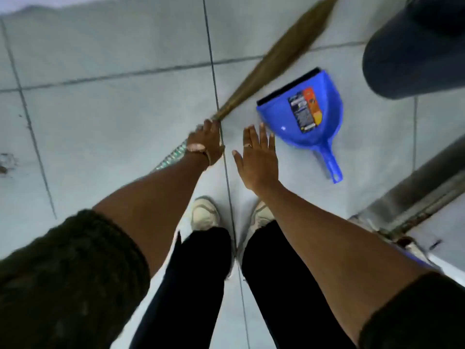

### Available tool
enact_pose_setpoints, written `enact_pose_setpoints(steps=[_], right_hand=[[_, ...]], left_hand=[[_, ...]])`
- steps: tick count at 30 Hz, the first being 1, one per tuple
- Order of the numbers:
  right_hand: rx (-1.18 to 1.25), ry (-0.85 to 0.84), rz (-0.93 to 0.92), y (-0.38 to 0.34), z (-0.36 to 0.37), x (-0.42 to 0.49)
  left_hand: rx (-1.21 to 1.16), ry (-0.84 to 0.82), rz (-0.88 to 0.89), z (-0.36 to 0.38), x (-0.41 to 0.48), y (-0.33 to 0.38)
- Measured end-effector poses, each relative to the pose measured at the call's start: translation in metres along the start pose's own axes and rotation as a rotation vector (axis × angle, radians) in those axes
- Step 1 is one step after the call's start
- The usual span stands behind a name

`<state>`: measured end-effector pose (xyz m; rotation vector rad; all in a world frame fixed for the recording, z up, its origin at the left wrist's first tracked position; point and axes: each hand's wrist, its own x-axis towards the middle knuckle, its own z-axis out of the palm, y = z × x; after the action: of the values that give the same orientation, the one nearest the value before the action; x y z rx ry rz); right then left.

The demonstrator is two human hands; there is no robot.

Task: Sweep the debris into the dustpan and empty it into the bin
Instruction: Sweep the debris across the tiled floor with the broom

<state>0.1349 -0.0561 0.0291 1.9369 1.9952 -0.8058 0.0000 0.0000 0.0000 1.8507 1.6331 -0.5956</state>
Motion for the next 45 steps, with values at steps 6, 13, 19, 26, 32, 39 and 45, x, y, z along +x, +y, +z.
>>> enact_pose_setpoints(steps=[6, 13, 19, 26, 32, 39, 45], right_hand=[[-0.059, 0.005, 0.027, 0.004, 0.075, 0.049], [-0.11, -0.011, 0.03, -0.025, 0.078, 0.07], [-0.122, -0.027, -0.074, -0.084, 0.029, 0.035], [-0.157, -0.111, -0.315, -0.188, -0.002, -0.039], [-0.199, -0.173, -0.426, -0.263, 0.036, -0.103], [-0.282, -0.258, -0.472, -0.29, 0.132, -0.095], [-0.392, -0.213, -0.569, -0.305, 0.18, -0.031]], left_hand=[[-0.038, 0.233, -0.047, 0.053, 0.086, -0.025], [-0.178, 0.239, -0.02, 0.047, 0.099, -0.047], [-0.617, 0.356, -0.091, 0.033, -0.008, -0.092], [-0.888, 0.541, -0.231, 0.036, -0.166, -0.149], [-0.904, 0.533, -0.43, 0.085, -0.255, -0.187], [-0.791, 0.375, -0.503, 0.191, -0.245, -0.232], [-0.778, 0.452, -0.549, 0.221, -0.18, -0.307]])
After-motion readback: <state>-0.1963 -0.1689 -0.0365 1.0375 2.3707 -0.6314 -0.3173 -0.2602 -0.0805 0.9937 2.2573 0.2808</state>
